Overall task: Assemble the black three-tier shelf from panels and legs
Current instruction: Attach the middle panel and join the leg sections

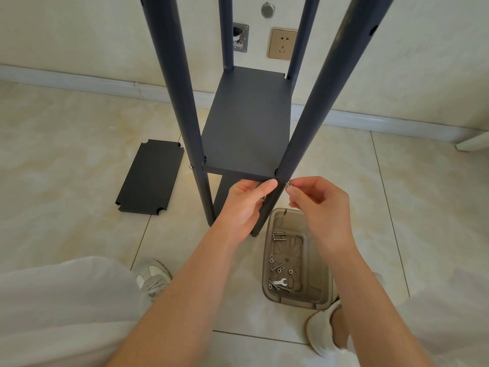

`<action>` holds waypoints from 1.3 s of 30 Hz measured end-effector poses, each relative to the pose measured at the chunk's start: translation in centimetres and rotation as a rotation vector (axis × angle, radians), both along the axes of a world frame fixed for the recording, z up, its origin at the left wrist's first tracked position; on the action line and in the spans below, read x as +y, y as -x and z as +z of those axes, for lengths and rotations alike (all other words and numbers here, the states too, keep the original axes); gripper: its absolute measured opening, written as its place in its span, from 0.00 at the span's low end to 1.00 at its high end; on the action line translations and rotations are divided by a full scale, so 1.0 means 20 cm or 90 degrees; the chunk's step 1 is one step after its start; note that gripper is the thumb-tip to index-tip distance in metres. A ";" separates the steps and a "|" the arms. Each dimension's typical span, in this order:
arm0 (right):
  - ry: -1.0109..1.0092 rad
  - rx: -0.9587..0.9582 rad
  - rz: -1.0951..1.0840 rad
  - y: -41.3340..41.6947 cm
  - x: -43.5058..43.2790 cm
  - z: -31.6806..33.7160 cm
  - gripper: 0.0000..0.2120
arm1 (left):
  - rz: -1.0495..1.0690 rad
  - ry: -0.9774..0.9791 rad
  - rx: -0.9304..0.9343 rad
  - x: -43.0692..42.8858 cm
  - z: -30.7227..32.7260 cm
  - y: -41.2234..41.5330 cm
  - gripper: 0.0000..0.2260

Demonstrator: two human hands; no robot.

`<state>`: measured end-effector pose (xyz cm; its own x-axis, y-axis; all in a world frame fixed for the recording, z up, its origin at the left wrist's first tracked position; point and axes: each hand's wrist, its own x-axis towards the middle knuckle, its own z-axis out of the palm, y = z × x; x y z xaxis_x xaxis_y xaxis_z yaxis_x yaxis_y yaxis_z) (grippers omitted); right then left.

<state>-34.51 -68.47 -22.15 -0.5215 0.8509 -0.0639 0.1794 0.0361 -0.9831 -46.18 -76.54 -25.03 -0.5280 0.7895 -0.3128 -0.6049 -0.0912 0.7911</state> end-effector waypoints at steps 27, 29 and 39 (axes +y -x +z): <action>-0.067 -0.004 0.003 0.15 0.11 0.15 0.05 | 0.122 0.004 0.029 0.14 0.09 0.05 0.04; -0.084 -0.018 0.014 0.16 0.12 0.16 0.05 | 0.122 -0.017 0.011 0.15 0.10 0.05 0.04; 0.136 0.041 0.012 0.16 0.16 0.16 0.02 | 0.096 -0.057 -0.022 0.17 0.09 0.06 0.05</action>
